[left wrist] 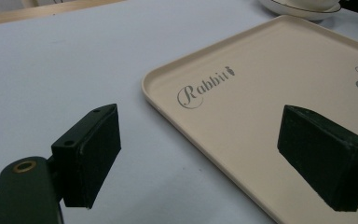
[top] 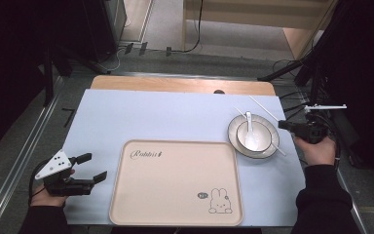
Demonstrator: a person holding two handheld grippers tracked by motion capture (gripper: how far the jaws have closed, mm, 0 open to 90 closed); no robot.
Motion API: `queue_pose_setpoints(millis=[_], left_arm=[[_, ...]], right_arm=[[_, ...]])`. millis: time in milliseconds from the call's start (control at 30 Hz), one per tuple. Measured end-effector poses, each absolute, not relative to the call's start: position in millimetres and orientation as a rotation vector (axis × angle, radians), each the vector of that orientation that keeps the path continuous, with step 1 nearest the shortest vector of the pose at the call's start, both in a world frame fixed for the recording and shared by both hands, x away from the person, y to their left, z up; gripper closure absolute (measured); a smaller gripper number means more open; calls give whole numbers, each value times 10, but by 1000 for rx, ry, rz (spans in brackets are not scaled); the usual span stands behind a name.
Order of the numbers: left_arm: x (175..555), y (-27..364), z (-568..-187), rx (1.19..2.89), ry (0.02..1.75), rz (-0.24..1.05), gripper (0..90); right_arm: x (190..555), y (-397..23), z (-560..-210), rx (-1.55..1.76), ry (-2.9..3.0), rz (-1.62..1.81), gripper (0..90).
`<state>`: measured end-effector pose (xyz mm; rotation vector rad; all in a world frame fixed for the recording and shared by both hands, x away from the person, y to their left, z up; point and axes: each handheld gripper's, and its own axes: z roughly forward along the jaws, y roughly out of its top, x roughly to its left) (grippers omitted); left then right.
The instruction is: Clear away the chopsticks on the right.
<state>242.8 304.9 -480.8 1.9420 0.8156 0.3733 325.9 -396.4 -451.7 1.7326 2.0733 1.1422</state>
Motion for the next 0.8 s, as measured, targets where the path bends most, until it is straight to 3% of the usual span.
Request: queue_pose_setpoints(millis=[333, 800], left_arm=[[2432, 3052, -4805, 1945, 821, 373, 136], [2453, 3046, -4803, 1936, 819, 374, 135]], right_arm=[[3083, -3594, -4278, 1652, 2093, 1187, 845], [2670, -3099, -4264, 1567, 2143, 1212, 845]])
